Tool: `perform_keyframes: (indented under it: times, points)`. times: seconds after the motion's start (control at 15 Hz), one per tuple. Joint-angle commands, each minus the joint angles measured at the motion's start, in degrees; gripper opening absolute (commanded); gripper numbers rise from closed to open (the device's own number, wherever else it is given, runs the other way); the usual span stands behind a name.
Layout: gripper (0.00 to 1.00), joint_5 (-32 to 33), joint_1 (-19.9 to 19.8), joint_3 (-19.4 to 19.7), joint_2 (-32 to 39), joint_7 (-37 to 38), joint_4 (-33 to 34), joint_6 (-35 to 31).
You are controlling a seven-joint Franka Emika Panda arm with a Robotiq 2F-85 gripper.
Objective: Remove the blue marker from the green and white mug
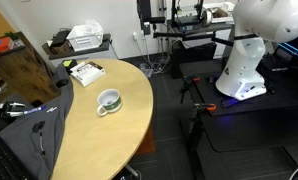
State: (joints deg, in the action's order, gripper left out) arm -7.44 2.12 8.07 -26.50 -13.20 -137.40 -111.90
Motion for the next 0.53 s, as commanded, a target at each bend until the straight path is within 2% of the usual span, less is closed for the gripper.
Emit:
perform_keyframes:
  times: [0.0,0.33,0.47]
  points:
    - [1.00,-0.39,-0.97,-0.83,0.09,-0.35,0.14,0.21]
    - [1.00,-0.39,-0.97,-0.83,0.07,-0.35,0.14,0.21]
    - [1.00,0.05,-2.03,-2.78,2.64,6.99,1.84,0.17]
